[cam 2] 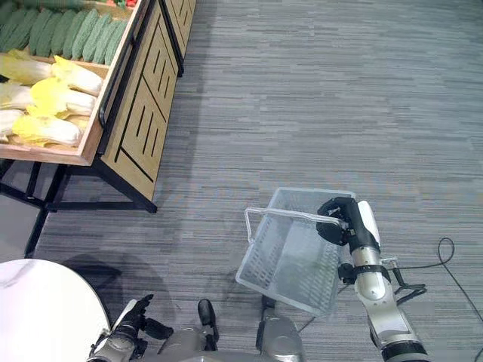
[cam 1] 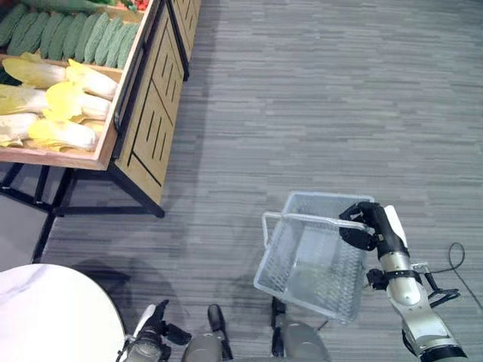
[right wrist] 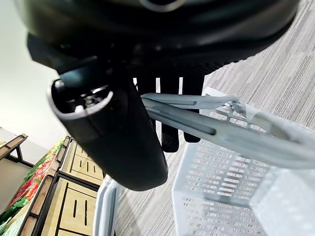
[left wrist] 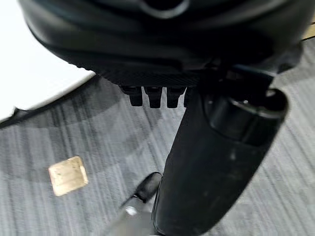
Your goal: Get the vegetables into the basket
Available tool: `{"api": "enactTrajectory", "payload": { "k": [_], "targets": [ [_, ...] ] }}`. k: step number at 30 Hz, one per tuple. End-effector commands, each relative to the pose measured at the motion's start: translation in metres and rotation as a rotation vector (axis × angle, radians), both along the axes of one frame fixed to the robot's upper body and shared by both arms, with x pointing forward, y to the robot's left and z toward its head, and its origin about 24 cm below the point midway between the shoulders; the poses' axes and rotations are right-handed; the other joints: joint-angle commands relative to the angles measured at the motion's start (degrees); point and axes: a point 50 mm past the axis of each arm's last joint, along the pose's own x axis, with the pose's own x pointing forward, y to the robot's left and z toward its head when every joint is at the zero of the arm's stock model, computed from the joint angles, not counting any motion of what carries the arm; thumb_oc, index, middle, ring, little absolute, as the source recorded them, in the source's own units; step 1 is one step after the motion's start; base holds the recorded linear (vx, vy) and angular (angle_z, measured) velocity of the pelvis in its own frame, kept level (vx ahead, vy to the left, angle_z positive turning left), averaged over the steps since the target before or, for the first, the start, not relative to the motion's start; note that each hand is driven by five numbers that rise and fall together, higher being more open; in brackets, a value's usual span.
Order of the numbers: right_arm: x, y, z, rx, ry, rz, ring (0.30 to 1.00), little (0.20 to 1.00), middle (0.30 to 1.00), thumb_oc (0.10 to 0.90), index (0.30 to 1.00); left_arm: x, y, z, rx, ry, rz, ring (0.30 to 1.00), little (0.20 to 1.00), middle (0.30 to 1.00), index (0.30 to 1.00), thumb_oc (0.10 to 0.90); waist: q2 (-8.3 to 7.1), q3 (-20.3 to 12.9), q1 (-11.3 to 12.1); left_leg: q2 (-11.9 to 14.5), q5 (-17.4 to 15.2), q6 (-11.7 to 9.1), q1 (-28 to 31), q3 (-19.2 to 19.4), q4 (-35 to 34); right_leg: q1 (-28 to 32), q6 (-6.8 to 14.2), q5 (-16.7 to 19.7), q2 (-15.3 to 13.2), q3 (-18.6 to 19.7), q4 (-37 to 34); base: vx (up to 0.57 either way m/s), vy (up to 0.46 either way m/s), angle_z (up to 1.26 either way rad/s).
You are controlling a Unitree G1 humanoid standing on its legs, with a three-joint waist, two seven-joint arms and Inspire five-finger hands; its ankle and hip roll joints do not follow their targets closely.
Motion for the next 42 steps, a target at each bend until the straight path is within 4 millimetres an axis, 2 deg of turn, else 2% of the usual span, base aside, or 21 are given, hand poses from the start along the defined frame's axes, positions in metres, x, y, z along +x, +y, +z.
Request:
{"api": "enactTrajectory", "payload": {
  "k": [1, 3, 4, 5, 7, 9, 14, 15, 16, 20, 25, 33, 34, 35, 36, 42],
  "targets": [
    [0.023, 0.002, 0.079, -0.025, -0.389, 0.044, 0.3, 0.3, 0.3, 0.4, 0.3, -0.005, 0.027, 0.005, 0.101, 0.039, -0.048, 1.0, 1.0, 1.0, 1.0, 0.9, -1.67, -1.8, 1.1, 1.5, -2.8, -3.3, -1.8, -1.8, 3.6, -2.3, 3.3, -4.5, -2.3, 5.1, 6.2, 0.09, -0.229, 0.2],
    [0.021, -0.001, 0.081, -0.037, -0.395, 0.044, 0.3, 0.3, 0.3, 0.4, 0.3, -0.003, 0.024, 0.005, 0.101, 0.036, -0.069, 1.0, 1.0, 1.0, 1.0, 0.9, -1.12, -1.8, 0.9, 2.1, -2.7, -4.2, -2.3, -2.8, 5.5, -1.5, 2.6, -5.3, -1.5, 5.0, 5.8, 0.12, -0.271, 0.1],
    [0.023, -0.001, 0.085, -0.063, -0.396, 0.064, 0.3, 0.3, 0.3, 0.4, 0.3, -0.002, 0.023, 0.005, 0.095, 0.023, -0.063, 1.0, 1.0, 1.0, 1.0, 0.9, -0.96, -1.5, 1.3, 1.9, -3.2, -4.5, -3.3, -5.3, 9.1, -0.7, 2.0, -5.7, -1.1, 5.4, 5.7, 0.09, -0.169, 0.05],
    [0.026, -0.002, 0.088, -0.079, -0.401, 0.066, 0.3, 0.3, 0.3, 0.4, 0.3, -0.001, 0.02, 0.005, 0.086, 0.015, -0.061, 1.0, 1.0, 1.0, 1.0, 0.9, -0.95, -1.0, 1.8, 0.7, -2.6, -4.8, -4.1, -9.2, 9.5, -0.3, 1.8, -5.9, -1.0, 6.0, 5.7, 0.07, -0.116, -0.02],
    [0.028, -0.003, 0.089, -0.081, -0.396, 0.068, 0.3, 0.3, 0.3, 0.4, 0.3, -0.004, 0.019, 0.004, 0.084, 0.02, -0.06, 1.0, 1.0, 1.0, 1.0, 0.9, -1.15, -1.3, 2.4, -0.9, -2.4, -4.6, -5.7, -13.6, 6.9, -0.1, 2.0, -5.8, -1.2, 6.9, 5.4, 0.07, -0.005, -0.19],
    [0.029, -0.005, 0.087, -0.086, -0.386, 0.065, 0.3, 0.3, 0.3, 0.4, 0.3, -0.008, 0.019, 0.002, 0.084, 0.037, -0.065, 1.0, 1.0, 1.0, 1.0, 0.9, -1.25, -1.7, 3.2, -0.5, 0.3, -4.7, -8.4, -16.5, 4.4, 0.3, 2.5, -5.8, -1.3, 7.7, 5.3, 0.14, 0.081, -0.24],
    [0.027, -0.002, 0.082, -0.09, -0.353, 0.081, 0.3, 0.3, 0.3, 0.4, 0.3, -0.018, 0.02, -0.001, 0.086, 0.079, -0.065, 1.0, 1.0, 1.0, 1.0, 0.9, -1.23, -2.4, 3.5, -1.7, -0.6, -3.1, -6.4, -15.4, 3.2, 1.1, 3.0, -6.1, -1.7, 10.4, 5.3, 0.1, 0.196, -0.43],
    [0.029, -0.001, 0.079, -0.077, -0.347, 0.065, 0.3, 0.3, 0.3, 0.4, 0.3, -0.018, 0.02, -0.001, 0.085, 0.085, -0.078, 1.0, 1.0, 1.0, 1.0, 0.9, -1.62, -2.3, 3.6, -2.4, -1.3, -2.1, -5.4, -13.9, 2.9, 0.8, 3.6, -5.7, -2.3, 11.7, 5.6, 0.02, 0.185, -0.56],
    [0.029, -0.001, 0.079, -0.077, -0.348, 0.065, 0.3, 0.3, 0.3, 0.4, 0.3, -0.018, 0.02, -0.001, 0.085, 0.085, -0.078, 1.0, 1.0, 1.0, 1.0, 0.9, -1.67, -2.3, 3.7, -2.4, -1.3, -2.0, -5.4, -13.7, 2.9, 0.7, 3.7, -5.7, -2.3, 11.9, 5.6, 0.02, 0.317, -0.47],
    [0.031, -0.007, 0.054, -0.074, -0.259, -0.016, 0.3, 0.3, 0.3, 0.4, 0.3, -0.016, 0.026, 0.002, 0.107, 0.073, -0.075, 1.0, 1.0, 1.0, 1.0, 0.9, -2.67, -2.5, 4.2, -3.4, -2.3, -0.6, -3.9, -11.9, 2.1, 0.2, 5.0, -4.2, -3.4, 13.0, 4.9, 0.02, 0.158, -0.31],
    [0.027, -0.018, 0.044, -0.108, -0.214, -0.069, 0.3, 0.3, 0.3, 0.4, 0.3, -0.013, 0.028, 0.003, 0.117, 0.064, -0.09, 1.0, 1.0, 1.0, 1.0, 0.9, -2.89, -3.1, 4.2, -3.5, -2.0, -0.5, -2.9, -12.3, 0.5, 0.6, 5.2, -4.0, -3.6, 12.7, 4.3, 0.02, 0.032, 0.15],
    [0.018, -0.042, 0.016, -0.143, -0.078, -0.193, 0.3, 0.3, 0.3, 0.4, 0.3, -0.013, 0.03, 0.004, 0.122, 0.064, -0.118, 1.0, 1.0, 1.0, 1.0, 0.9, -2.92, -4.2, 4.4, -3.0, -1.5, -1.0, -0.5, -12.9, -1.6, 2.6, 5.1, -3.9, -3.4, 11.6, 2.5, 0.02, -0.016, 0.09],
    [0.013, -0.05, 0.004, -0.153, -0.013, -0.225, 0.3, 0.3, 0.3, 0.4, 0.3, -0.015, 0.028, 0.003, 0.117, 0.077, -0.135, 1.0, 1.0, 1.0, 1.0, 0.9, -2.84, -4.7, 4.4, -2.8, -1.3, -1.2, 0.1, -13.0, -2.1, 3.2, 5.0, -3.8, -3.2, 11.3, 2.1, 0.02, -0.039, 0.01],
    [0.013, -0.05, 0.004, -0.153, -0.013, -0.225, 0.3, 0.3, 0.3, 0.4, 0.3, -0.015, 0.028, 0.003, 0.117, 0.077, -0.135, 1.0, 1.0, 1.0, 1.0, 0.9, -2.84, -4.7, 4.4, -2.8, -1.3, -1.2, 0.1, -13.0, -2.1, 3.2, 5.0, -3.8, -3.2, 11.3, 2.1, 0.01, -0.058, 0.06],
    [0.004, -0.06, -0.01, -0.186, 0.079, -0.257, 0.3, 0.3, 0.3, 0.4, 0.3, -0.014, 0.028, 0.003, 0.113, 0.079, -0.147, 1.0, 1.0, 1.0, 1.0, 0.9, -2.7, -5.2, 4.3, -2.7, -1.1, -1.5, 0.6, -13.1, -2.5, 3.8, 4.9, -3.7, -2.9, 11.1, 1.7, 0.0, -0.038, 0.07],
    [-0.01, -0.078, -0.028, -0.22, 0.208, -0.318, 0.3, 0.3, 0.3, 0.4, 0.3, -0.014, 0.029, 0.004, 0.106, 0.074, -0.157, 1.0, 1.0, 1.0, 1.0, 0.9, -2.43, -6.0, 4.4, -2.4, -0.7, -1.8, 1.1, -13.6, -2.9, 4.5, 4.8, -3.3, -2.6, 10.6, 1.2, 0.0, -0.008, 0.01]
  ]
}}
